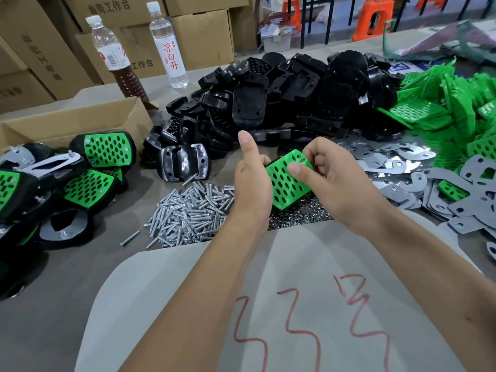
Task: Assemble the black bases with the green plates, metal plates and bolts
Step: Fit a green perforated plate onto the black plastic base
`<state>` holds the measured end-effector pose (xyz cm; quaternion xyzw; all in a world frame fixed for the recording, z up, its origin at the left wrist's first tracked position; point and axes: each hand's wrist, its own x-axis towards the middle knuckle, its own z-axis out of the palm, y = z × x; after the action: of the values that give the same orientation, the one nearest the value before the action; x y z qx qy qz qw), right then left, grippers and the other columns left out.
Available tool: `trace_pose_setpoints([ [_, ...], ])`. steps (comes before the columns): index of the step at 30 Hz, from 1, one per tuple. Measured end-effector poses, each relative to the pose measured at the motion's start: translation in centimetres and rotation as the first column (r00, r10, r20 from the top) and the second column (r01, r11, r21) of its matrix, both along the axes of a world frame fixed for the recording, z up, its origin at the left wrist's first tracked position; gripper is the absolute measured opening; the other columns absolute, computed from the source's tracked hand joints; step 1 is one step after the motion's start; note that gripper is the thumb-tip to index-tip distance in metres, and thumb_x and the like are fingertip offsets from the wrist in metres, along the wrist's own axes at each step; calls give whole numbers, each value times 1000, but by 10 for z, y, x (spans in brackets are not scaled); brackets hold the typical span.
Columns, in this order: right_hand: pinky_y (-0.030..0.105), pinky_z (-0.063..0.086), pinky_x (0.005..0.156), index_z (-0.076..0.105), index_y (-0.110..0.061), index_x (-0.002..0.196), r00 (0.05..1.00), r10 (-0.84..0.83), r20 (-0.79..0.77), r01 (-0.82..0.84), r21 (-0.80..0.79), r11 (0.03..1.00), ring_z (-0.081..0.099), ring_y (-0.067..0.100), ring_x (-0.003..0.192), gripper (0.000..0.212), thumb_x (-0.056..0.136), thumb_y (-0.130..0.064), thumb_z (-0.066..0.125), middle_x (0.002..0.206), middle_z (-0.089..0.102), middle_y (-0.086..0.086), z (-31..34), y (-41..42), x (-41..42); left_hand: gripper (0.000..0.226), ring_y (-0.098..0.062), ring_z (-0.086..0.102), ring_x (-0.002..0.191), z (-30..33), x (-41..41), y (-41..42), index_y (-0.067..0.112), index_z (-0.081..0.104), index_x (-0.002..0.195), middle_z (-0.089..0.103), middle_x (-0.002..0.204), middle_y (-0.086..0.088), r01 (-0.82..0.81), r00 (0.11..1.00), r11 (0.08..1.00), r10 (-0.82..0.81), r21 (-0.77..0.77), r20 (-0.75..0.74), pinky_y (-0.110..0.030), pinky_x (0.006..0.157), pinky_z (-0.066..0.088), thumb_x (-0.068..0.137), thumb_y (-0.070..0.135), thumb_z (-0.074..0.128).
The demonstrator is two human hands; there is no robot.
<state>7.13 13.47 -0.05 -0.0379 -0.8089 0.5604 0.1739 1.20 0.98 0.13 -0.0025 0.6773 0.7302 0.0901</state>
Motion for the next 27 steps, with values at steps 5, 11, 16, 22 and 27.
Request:
trace_pose_setpoints([
  [5,66,50,78,54,-8,92,999,46,-12,-47,-95,994,58,43,77,29,94,-33,70,90,62,34,1,-1,1,63,-12,58,57,0,2,-1,24,49,72,55,65,3,3,1000,1000,-3,18,-16,-34,66,50,94,81,31],
  [11,60,52,78,54,-2,95,998,63,-2,-63,-40,997,58,46,77,24,100,-18,71,89,65,30,-2,2,-1,62,-20,42,63,2,7,-3,32,38,52,39,63,0,49,995,999,-48,7,-85,-36,64,39,80,87,36],
  [16,27,35,60,50,-9,88,999,-19,-34,24,160,987,36,6,61,27,97,-22,72,69,45,-6,-2,-1,-2,63,-21,43,67,2,7,3,24,37,66,42,70,-5,-54,993,987,37,-151,-114,-40,68,39,80,86,30],
  [22,37,42,64,51,-10,89,998,-57,-16,59,130,990,43,11,66,26,98,-25,71,76,57,10,-2,6,-6,40,-29,68,76,0,-4,-21,-7,67,94,70,85,-18,290,957,955,-290,61,-16,-38,67,57,91,32,72],
  [27,36,47,63,53,-15,88,997,-73,-16,75,131,989,47,9,65,25,96,-25,73,74,56,1,-4,14,-4,16,-28,75,76,-2,-5,-28,-12,67,100,75,87,-20,393,917,920,-392,-3,-69,-35,66,63,85,-10,73],
])
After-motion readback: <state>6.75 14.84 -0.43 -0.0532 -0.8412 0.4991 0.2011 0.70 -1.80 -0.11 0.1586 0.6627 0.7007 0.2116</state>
